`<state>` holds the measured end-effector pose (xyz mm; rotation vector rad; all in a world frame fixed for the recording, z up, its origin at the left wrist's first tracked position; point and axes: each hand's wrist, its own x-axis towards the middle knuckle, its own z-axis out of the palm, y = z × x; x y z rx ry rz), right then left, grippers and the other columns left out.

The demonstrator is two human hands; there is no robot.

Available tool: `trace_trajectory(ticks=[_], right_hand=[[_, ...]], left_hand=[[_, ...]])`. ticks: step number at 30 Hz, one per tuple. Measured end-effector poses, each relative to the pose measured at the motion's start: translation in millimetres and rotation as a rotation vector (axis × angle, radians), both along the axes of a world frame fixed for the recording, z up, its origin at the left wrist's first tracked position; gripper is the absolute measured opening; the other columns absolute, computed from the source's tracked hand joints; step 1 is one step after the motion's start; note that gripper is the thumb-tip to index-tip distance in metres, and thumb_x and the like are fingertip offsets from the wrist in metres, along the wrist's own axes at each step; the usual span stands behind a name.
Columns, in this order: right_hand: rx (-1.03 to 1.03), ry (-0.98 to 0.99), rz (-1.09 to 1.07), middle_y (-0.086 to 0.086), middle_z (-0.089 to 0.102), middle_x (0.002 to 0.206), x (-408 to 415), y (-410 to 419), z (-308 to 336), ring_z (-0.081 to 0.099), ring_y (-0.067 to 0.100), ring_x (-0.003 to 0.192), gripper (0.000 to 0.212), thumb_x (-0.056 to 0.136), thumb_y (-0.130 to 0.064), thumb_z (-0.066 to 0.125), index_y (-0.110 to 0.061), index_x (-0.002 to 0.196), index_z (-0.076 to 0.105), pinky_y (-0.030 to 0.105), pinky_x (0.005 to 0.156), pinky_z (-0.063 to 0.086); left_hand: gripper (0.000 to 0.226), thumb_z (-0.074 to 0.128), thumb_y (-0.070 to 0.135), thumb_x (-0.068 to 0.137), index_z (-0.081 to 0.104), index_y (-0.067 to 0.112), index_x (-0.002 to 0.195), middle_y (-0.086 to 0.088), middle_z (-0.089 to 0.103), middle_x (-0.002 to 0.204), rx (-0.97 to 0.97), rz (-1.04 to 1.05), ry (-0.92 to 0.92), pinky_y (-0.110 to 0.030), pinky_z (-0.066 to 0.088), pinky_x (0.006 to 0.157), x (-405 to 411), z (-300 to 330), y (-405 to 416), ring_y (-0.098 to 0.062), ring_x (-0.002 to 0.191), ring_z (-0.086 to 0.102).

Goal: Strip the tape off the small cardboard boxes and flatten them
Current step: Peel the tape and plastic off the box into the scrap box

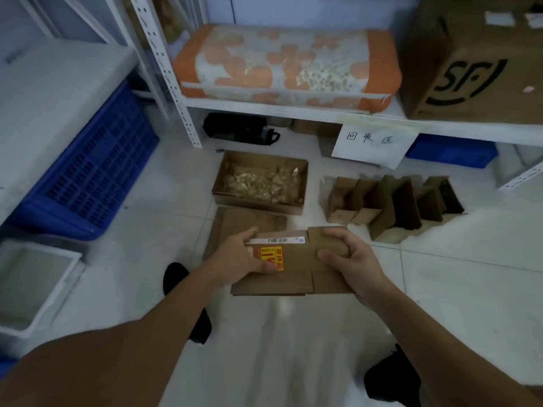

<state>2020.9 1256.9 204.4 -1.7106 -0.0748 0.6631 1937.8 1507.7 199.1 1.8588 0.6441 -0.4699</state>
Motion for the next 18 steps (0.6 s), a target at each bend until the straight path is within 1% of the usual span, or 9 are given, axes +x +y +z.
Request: trace_trajectory(ticks=[2, 4, 7, 9, 10, 12, 15, 16, 18], right_hand=[[-0.048, 0.051, 0.014, -0.003, 0.057, 0.121, 18.5, 17.7, -29.2, 0.064, 0.025, 0.100, 0.033, 0.089, -0.019, 0.077, -0.037, 0.114, 0.066, 0.035, 0.068, 0.061], [-0.131, 0.024, 0.037, -0.008, 0.055, 0.119, 38.2, 37.2, -61.2, 0.063, 0.020, 0.100, 0.030, 0.090, -0.023, 0.075, -0.040, 0.112, 0.065, 0.030, 0.065, 0.059], [-0.235, -0.050, 0.100, -0.019, 0.052, 0.116, 65.4, 69.1, -110.6, 0.058, 0.009, 0.097, 0.032, 0.092, -0.026, 0.073, -0.039, 0.118, 0.060, 0.021, 0.065, 0.050], [-0.259, -0.076, 0.134, -0.025, 0.050, 0.113, 80.2, 90.1, -143.7, 0.056, 0.006, 0.099, 0.035, 0.093, -0.026, 0.072, -0.038, 0.123, 0.058, 0.022, 0.071, 0.050], [-0.258, -0.079, 0.145, -0.026, 0.050, 0.114, 86.4, 100.3, -161.0, 0.056, 0.006, 0.101, 0.036, 0.093, -0.026, 0.071, -0.039, 0.124, 0.058, 0.025, 0.075, 0.052], [-0.229, -0.062, 0.160, -0.026, 0.052, 0.117, 94.9, 119.3, -191.7, 0.057, 0.008, 0.105, 0.039, 0.093, -0.026, 0.070, -0.040, 0.127, 0.057, 0.030, 0.081, 0.055], [-0.207, -0.056, 0.178, -0.026, 0.051, 0.118, 105.4, 148.7, -234.0, 0.057, 0.006, 0.106, 0.039, 0.095, -0.031, 0.067, -0.040, 0.131, 0.054, 0.031, 0.081, 0.056], [-0.211, -0.060, 0.180, -0.025, 0.052, 0.117, 109.8, 158.2, -247.4, 0.056, 0.006, 0.106, 0.039, 0.096, -0.033, 0.066, -0.040, 0.133, 0.053, 0.029, 0.081, 0.055], [-0.233, -0.065, 0.199, -0.015, 0.054, 0.122, 118.7, 173.6, -274.7, 0.056, 0.008, 0.108, 0.039, 0.099, -0.037, 0.061, -0.038, 0.137, 0.051, 0.027, 0.081, 0.052]], left_hand=[[0.126, 0.102, 0.033, 0.058, 0.031, 0.031, 0.162, 0.005, 0.047, 0.154, -0.040, 0.034, 0.032, -0.036, 0.046, 0.112, 14.1, -32.6, 13.4, -0.018, 0.129, 0.053], [0.121, 0.099, 0.030, 0.064, 0.029, 0.032, 0.162, 0.007, 0.045, 0.154, -0.061, 0.077, 0.032, -0.038, 0.046, 0.112, 29.1, -66.4, 28.1, -0.018, 0.129, 0.053], [0.090, 0.082, 0.030, 0.089, 0.029, 0.036, 0.161, 0.006, 0.045, 0.154, -0.106, 0.184, -0.003, -0.043, 0.050, 0.109, 49.3, -117.2, 52.8, -0.018, 0.126, 0.058], [0.078, 0.074, 0.029, 0.096, 0.031, 0.037, 0.160, 0.003, 0.049, 0.152, -0.094, 0.253, -0.025, -0.044, 0.051, 0.108, 60.4, -148.5, 69.5, -0.017, 0.123, 0.061], [0.076, 0.073, 0.029, 0.096, 0.032, 0.037, 0.160, 0.005, 0.049, 0.150, -0.066, 0.269, -0.038, -0.042, 0.050, 0.109, 65.7, -162.9, 77.6, -0.016, 0.124, 0.060], [0.077, 0.073, 0.026, 0.096, 0.032, 0.034, 0.160, 0.010, 0.048, 0.143, 0.037, 0.287, -0.071, -0.031, 0.046, 0.109, 75.9, -184.9, 93.5, -0.012, 0.124, 0.056], [0.077, 0.075, 0.030, 0.094, 0.035, 0.031, 0.160, 0.003, 0.050, 0.136, 0.222, 0.300, -0.126, -0.028, 0.045, 0.104, 92.2, -217.9, 119.0, -0.013, 0.121, 0.054], [0.074, 0.075, 0.030, 0.095, 0.037, 0.030, 0.159, 0.001, 0.050, 0.133, 0.260, 0.294, -0.133, -0.024, 0.044, 0.099, 97.3, -228.4, 126.6, -0.013, 0.117, 0.053], [0.064, 0.073, 0.026, 0.096, 0.045, 0.028, 0.154, 0.000, 0.050, 0.124, 0.329, 0.290, -0.155, -0.012, 0.041, 0.085, 106.8, -248.9, 139.4, -0.010, 0.108, 0.052]])
